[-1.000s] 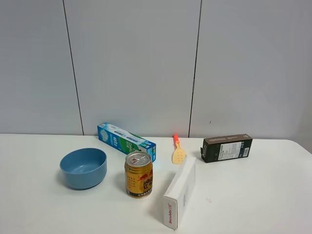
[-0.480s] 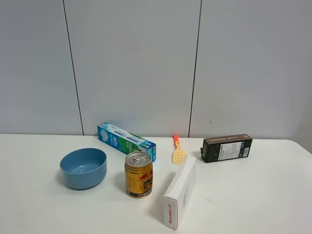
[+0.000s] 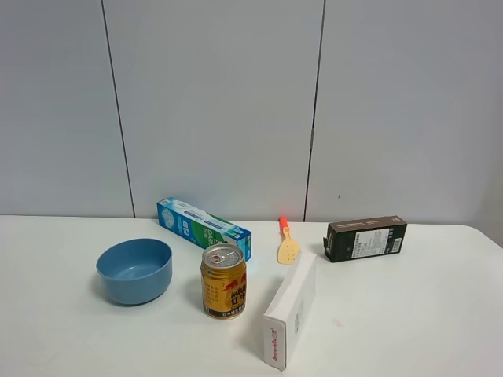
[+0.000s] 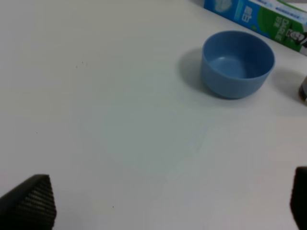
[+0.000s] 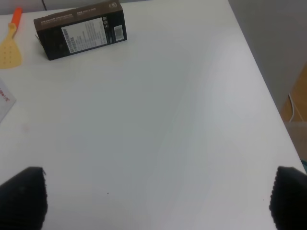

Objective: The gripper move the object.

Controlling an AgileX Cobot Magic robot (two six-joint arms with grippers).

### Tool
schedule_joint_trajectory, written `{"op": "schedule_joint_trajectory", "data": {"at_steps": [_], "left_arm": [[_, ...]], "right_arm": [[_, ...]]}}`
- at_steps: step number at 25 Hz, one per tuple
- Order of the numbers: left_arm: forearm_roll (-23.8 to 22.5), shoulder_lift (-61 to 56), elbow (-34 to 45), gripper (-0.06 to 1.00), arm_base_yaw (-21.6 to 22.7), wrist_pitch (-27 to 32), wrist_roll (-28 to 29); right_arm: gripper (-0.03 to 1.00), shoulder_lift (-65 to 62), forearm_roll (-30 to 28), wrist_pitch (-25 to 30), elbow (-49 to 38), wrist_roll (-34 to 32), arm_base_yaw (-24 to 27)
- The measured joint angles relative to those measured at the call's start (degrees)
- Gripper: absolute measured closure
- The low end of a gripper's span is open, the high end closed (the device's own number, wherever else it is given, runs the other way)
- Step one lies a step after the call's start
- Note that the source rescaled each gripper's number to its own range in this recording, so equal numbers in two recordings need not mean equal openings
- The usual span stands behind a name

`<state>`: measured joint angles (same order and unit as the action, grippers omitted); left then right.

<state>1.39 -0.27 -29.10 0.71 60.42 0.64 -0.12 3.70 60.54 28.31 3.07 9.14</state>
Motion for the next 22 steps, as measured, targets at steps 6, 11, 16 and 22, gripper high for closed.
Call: {"op": "schedule_joint_trajectory", "data": {"at_steps": [6,11,16,22], "left_arm": [[0.00,0.00,0.00,-0.06,0.00,0.00,0.00],[-0.06,0.00,0.00,-0.06,0.00,0.00,0.00],[-0.06,0.00,0.00,-0.06,0.00,0.00,0.00],[-0.06,0.00,0.00,-0.06,0.00,0.00,0.00]], "right_arm": [[0.15,0.00,0.00,0.00,0.00,0.00,0.00],[0.15,0.00,0.00,0.00,0.00,0.00,0.00],[0.15,0.00,0.00,0.00,0.00,0.00,0.00],[0.15,0.00,0.00,0.00,0.00,0.00,0.00]]}}
